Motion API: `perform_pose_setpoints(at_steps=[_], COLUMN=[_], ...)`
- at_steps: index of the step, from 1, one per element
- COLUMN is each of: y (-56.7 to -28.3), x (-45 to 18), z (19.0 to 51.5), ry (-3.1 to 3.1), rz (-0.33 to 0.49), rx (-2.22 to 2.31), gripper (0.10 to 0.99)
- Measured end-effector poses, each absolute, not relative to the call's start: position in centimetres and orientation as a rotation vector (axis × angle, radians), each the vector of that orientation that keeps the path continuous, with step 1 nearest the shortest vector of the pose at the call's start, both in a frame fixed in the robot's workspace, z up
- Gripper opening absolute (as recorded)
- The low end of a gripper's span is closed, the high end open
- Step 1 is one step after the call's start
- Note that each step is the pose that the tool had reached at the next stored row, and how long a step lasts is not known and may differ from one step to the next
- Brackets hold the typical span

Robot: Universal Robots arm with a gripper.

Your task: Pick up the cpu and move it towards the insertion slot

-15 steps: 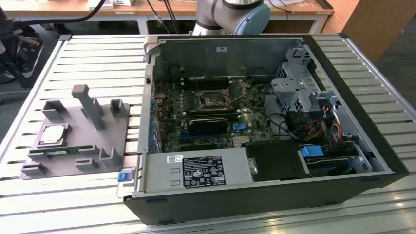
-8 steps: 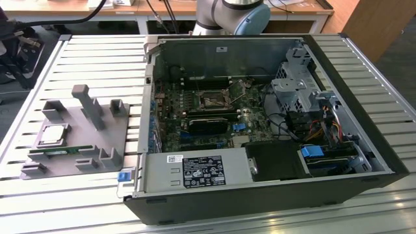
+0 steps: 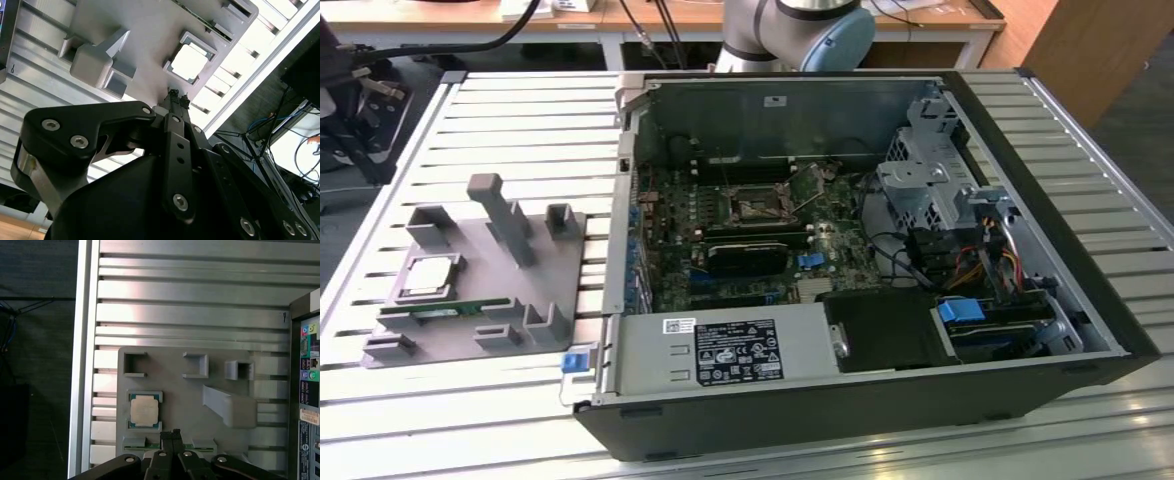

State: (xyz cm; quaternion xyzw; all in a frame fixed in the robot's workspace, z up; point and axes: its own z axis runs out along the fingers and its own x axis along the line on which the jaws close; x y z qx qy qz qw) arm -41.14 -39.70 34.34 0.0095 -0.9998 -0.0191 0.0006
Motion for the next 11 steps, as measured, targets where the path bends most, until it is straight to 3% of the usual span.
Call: perform_pose_setpoints(at_steps=[11], y=[-39.7], x=[-41.2], z=[34.1], ry=[-3.14], rz=[-0.06], rx=[0.03], gripper=[0.106])
